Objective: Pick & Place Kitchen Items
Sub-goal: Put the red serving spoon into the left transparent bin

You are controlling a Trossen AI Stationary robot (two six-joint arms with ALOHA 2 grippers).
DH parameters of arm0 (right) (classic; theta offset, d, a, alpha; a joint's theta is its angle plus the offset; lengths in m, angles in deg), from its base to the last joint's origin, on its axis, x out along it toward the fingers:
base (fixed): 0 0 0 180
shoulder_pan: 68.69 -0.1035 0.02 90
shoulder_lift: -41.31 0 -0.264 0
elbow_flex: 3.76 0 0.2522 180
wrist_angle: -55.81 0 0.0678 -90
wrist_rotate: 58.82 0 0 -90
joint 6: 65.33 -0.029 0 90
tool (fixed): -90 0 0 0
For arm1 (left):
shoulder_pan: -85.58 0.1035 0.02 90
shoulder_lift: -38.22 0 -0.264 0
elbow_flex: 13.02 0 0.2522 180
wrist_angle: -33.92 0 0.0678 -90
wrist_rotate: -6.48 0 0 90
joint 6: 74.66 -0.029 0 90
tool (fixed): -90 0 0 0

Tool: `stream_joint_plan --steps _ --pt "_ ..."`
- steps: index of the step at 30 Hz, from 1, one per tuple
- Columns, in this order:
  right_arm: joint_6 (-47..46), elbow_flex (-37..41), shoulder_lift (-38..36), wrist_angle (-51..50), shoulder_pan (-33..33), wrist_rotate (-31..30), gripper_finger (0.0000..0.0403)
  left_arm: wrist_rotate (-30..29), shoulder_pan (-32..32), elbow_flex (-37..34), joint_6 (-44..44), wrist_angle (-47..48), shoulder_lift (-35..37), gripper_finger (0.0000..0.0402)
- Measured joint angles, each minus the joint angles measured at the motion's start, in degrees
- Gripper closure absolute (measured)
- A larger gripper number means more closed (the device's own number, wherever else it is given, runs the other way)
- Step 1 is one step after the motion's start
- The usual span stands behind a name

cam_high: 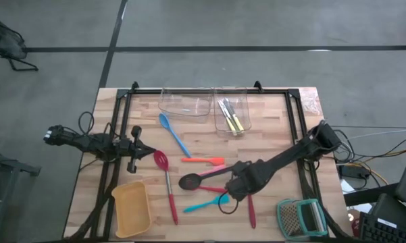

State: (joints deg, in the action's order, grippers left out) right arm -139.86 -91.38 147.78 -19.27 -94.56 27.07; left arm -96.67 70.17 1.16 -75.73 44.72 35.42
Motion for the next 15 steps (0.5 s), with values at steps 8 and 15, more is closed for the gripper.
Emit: stream_joint_plan --steps 8,15 --pt "-2.36 3.36 0.47 3.02 -0.33 2.63 0.0163 0.01 0.00 -0.02 0.01 0.01 0.00 0.0390" --pt "-3.99 9.28 0.17 11.66 -0.43 4.61 0.0177 0.01 0.00 0.00 -0.02 0.01 0.00 0.0390"
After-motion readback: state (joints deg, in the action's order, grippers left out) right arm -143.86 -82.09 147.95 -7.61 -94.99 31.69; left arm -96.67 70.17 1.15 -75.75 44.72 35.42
